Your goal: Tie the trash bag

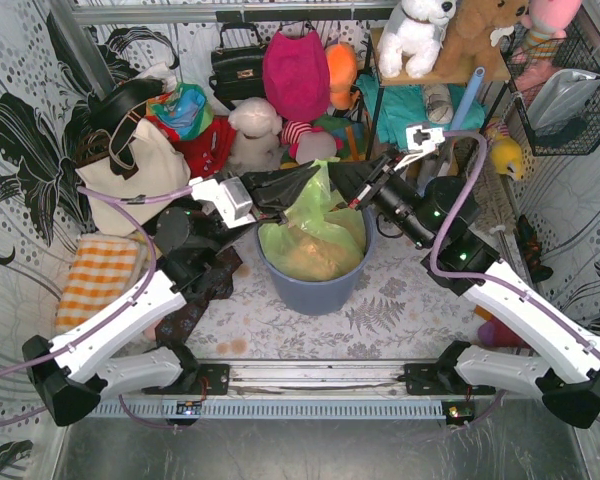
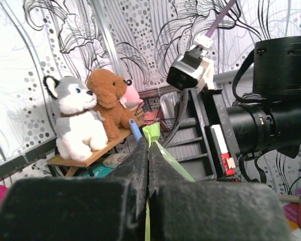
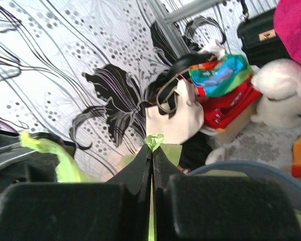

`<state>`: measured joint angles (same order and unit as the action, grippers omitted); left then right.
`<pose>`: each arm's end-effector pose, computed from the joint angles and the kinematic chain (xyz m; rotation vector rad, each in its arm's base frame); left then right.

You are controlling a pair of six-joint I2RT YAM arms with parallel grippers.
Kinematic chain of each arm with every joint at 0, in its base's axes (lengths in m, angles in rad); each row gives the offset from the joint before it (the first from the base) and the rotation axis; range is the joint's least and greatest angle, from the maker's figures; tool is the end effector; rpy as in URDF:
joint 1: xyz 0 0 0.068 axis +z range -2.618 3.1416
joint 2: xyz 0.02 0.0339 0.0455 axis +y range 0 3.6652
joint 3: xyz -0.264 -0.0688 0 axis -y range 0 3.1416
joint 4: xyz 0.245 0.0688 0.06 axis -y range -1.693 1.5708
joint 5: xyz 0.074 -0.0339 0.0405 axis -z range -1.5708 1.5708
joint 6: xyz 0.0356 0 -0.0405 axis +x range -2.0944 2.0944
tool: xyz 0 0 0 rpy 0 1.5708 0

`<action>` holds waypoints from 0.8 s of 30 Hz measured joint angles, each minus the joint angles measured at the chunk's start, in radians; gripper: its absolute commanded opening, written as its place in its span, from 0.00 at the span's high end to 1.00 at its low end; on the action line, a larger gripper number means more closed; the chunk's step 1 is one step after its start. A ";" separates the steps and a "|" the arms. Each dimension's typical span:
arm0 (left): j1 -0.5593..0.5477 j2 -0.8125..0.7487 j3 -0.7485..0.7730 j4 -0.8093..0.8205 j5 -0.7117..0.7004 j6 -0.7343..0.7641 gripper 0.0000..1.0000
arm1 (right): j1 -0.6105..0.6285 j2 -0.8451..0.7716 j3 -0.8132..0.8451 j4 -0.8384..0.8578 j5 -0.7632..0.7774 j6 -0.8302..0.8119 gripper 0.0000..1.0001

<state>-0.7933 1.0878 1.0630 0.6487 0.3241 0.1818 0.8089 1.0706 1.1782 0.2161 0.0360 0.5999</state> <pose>0.1541 -0.1728 0.4642 0.7202 0.7045 -0.7135 0.1627 0.1687 0.4660 -0.1064 1.3358 1.1876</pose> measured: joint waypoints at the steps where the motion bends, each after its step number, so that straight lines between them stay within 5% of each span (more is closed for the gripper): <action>1: 0.003 -0.010 -0.010 0.008 -0.012 0.000 1.00 | 0.000 -0.003 -0.005 0.023 0.002 0.004 1.00; 14: 0.004 -0.051 -0.056 0.099 -0.165 -0.003 1.00 | 0.000 -0.027 -0.071 0.235 -0.044 0.004 1.00; 24: 0.004 -0.029 -0.056 0.114 -0.236 -0.013 1.00 | 0.000 -0.064 -0.153 0.342 -0.200 -0.189 1.00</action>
<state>-0.7891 1.0592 1.0073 0.7624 0.0879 0.1684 0.8089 1.0065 1.0252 0.5579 -0.1635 0.4110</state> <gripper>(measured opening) 0.009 0.002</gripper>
